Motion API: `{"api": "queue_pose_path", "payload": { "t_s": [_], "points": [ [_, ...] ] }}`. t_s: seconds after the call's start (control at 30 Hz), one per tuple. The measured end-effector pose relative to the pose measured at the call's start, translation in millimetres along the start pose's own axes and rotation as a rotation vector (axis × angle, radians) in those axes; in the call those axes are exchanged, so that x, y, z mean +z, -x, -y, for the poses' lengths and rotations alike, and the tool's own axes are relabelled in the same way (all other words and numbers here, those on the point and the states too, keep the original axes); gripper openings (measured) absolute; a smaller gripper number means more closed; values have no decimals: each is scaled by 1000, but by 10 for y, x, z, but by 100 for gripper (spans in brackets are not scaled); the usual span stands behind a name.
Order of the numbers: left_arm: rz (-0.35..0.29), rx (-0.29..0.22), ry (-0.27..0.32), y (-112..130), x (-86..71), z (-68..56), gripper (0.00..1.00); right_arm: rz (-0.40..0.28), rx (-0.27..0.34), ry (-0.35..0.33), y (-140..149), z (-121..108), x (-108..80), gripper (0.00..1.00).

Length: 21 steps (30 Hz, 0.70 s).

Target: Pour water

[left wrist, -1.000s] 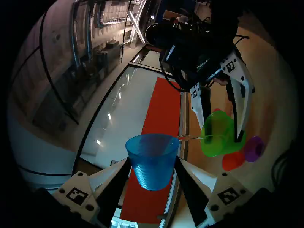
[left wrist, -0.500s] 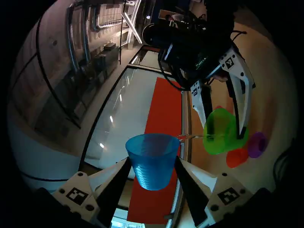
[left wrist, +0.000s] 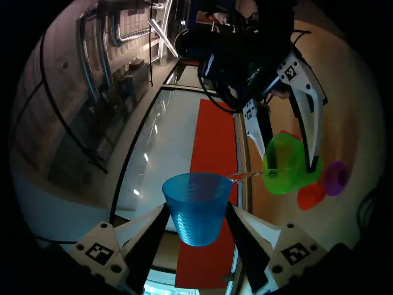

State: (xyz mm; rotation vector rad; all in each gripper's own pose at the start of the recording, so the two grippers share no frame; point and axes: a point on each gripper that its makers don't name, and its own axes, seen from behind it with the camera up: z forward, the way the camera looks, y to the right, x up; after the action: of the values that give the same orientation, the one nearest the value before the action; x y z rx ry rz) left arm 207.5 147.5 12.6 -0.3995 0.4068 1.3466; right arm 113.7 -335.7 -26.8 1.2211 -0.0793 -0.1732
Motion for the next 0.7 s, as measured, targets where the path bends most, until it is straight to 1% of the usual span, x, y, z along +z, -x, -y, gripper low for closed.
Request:
{"api": "queue_pose_path", "payload": {
  "t_s": [0.27,0.5,0.7],
  "points": [
    [6,28,-8,14,17,30,81,1,-1,1,9,-7,-2,90],
    [5,49,-14,7,38,-15,81,-1,0,2,9,-11,9,90],
    [4,63,-21,-11,20,27,81,-4,2,1,-9,-8,26,90]
  ]
}}
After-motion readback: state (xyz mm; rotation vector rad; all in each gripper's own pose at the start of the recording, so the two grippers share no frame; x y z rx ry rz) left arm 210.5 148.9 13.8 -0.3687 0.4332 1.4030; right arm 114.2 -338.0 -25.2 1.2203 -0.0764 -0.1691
